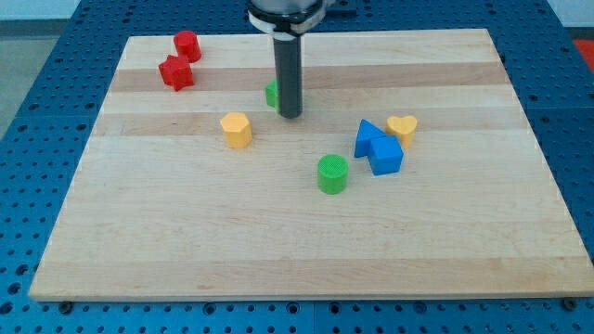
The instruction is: Slide green star closer to red star
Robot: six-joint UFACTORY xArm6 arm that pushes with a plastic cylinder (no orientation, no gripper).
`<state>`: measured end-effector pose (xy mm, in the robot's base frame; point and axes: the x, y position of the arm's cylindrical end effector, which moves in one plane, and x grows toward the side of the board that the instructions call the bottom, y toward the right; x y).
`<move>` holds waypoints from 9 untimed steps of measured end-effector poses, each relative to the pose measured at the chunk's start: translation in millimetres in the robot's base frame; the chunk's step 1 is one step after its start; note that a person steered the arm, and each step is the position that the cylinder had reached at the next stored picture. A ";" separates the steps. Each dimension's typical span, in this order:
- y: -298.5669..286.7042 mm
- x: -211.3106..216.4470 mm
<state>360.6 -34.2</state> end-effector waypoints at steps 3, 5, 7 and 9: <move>-4.0 -48.8; 2.1 -81.1; -69.3 -81.1; -107.0 -79.9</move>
<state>280.7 -141.2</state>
